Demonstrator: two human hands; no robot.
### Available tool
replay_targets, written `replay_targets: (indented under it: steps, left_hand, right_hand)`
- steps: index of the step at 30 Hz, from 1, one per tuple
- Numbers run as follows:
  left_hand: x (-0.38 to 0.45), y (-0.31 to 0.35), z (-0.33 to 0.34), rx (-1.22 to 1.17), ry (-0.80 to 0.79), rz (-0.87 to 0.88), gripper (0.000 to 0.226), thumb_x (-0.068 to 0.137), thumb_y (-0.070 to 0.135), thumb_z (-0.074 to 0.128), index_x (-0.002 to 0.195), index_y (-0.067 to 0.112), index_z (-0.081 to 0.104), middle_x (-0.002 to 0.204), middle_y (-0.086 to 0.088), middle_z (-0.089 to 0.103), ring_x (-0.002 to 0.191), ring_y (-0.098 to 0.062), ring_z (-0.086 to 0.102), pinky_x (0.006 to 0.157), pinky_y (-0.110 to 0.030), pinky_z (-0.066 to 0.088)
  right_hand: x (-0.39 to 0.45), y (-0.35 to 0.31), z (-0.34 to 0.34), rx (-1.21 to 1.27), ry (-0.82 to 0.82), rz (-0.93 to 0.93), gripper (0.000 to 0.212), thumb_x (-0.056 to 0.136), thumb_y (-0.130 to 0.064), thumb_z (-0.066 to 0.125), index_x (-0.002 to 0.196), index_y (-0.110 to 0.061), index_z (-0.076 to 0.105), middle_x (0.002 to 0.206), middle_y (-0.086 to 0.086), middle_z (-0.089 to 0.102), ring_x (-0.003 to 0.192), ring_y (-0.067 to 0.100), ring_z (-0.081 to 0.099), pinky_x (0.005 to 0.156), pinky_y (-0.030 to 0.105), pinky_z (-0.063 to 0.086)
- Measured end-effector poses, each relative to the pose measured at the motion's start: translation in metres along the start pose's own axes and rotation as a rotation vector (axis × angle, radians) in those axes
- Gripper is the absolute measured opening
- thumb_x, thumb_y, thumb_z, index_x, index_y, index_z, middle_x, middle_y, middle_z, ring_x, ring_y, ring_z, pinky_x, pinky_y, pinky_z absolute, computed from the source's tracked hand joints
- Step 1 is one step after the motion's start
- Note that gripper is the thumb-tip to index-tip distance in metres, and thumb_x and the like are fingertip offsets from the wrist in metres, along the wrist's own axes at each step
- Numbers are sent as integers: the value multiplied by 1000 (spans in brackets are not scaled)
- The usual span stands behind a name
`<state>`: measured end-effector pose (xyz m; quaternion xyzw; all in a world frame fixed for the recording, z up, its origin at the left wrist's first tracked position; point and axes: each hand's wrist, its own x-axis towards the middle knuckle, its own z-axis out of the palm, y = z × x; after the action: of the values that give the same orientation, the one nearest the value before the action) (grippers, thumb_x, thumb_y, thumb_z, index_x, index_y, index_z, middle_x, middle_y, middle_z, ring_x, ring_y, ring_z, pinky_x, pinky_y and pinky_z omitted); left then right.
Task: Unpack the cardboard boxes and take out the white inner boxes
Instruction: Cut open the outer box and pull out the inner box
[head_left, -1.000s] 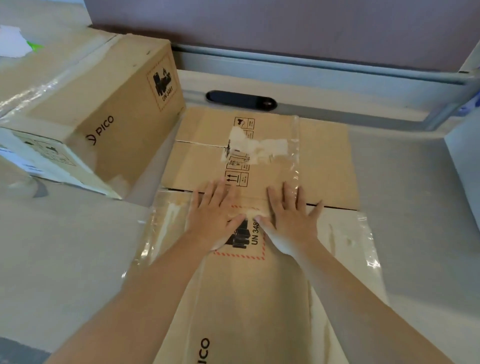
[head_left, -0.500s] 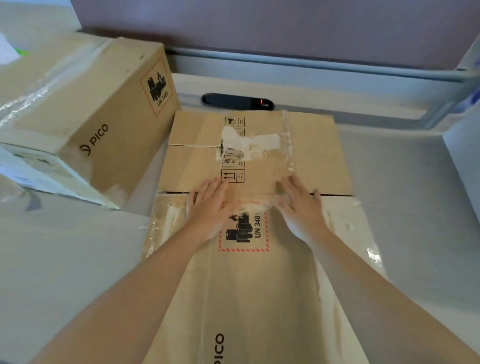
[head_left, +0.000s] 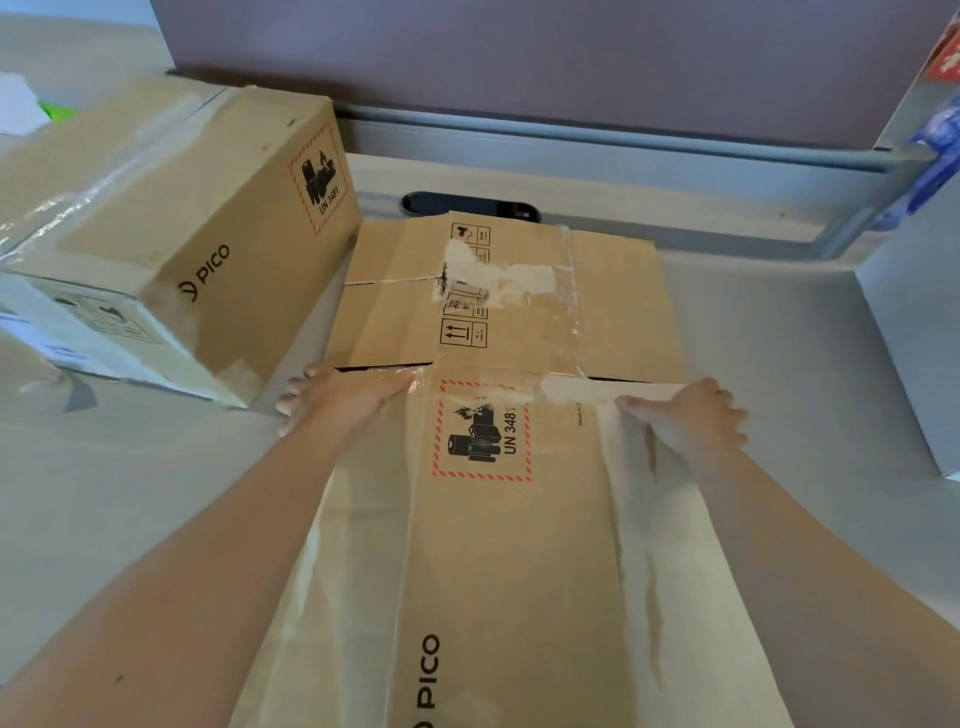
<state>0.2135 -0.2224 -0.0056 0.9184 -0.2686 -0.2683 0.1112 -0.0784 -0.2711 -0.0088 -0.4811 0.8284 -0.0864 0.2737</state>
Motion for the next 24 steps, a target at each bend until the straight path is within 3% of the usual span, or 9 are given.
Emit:
replay_targets:
  steps: [3,5,7,9,12,15,17,19,24]
  left_hand:
    - [6,-1,-4,-21,-19,-54,120,60,68,70,144,2,17,145,-18,21,135,-36,22,106,-46,28]
    - [11,-4,-5,-7,-20,-55,121,57,70,71,143,2,21,145,-18,23,135,-36,22,107,-45,27]
    - [17,-8,-5,-54,-23,-31,122,54,71,72,143,2,23,148,-17,26,137,-35,21,109,-44,25]
    - [21,-11,-6,-85,-22,-27,123,54,72,71,144,2,23,149,-17,27,137,-36,22,110,-45,24]
    - [27,-19,-5,-152,12,-52,123,55,70,72,144,1,22,146,-18,30,135,-35,27,109,-45,25]
    - [32,-27,-7,-310,24,36,94,62,63,73,132,6,46,132,-14,50,121,-32,47,95,-35,39]
    - [32,-28,-11,-341,42,85,83,68,62,68,125,5,51,124,-12,57,113,-31,53,80,-31,38]
    - [30,-28,-14,-367,57,94,84,70,63,65,127,3,48,123,-12,57,113,-32,53,78,-32,35]
    - [19,-36,-20,-591,-12,81,54,78,45,68,112,5,58,104,-7,58,97,-26,54,80,-30,38]
  right_hand:
    - [8,1,1,136,-21,83,88,61,-47,78,125,-1,41,126,16,47,110,35,53,95,42,42]
    - [8,1,-2,252,-41,121,66,52,-44,75,100,-3,57,86,13,66,65,26,59,67,35,54]
    - [7,1,-8,319,-62,142,29,62,-30,68,68,-4,58,42,3,55,42,21,44,47,23,40]
    - [9,5,-10,354,-71,137,29,67,-31,69,68,-3,62,52,8,62,49,24,48,52,26,40]
    - [11,12,-5,403,-42,99,49,70,-43,71,93,0,65,87,18,68,67,27,55,62,31,43]
    - [9,13,-6,442,-48,117,52,72,-44,71,93,3,63,86,17,65,70,28,56,64,32,41]
    - [8,12,-8,464,-15,130,47,74,-45,70,90,-2,60,87,16,61,77,29,56,59,29,40]
    - [8,12,-8,470,9,133,42,76,-45,68,79,-5,55,87,16,59,79,29,55,53,28,38]
    - [-3,18,-12,456,37,143,41,77,-41,68,63,-9,47,83,17,58,77,30,56,67,33,40]
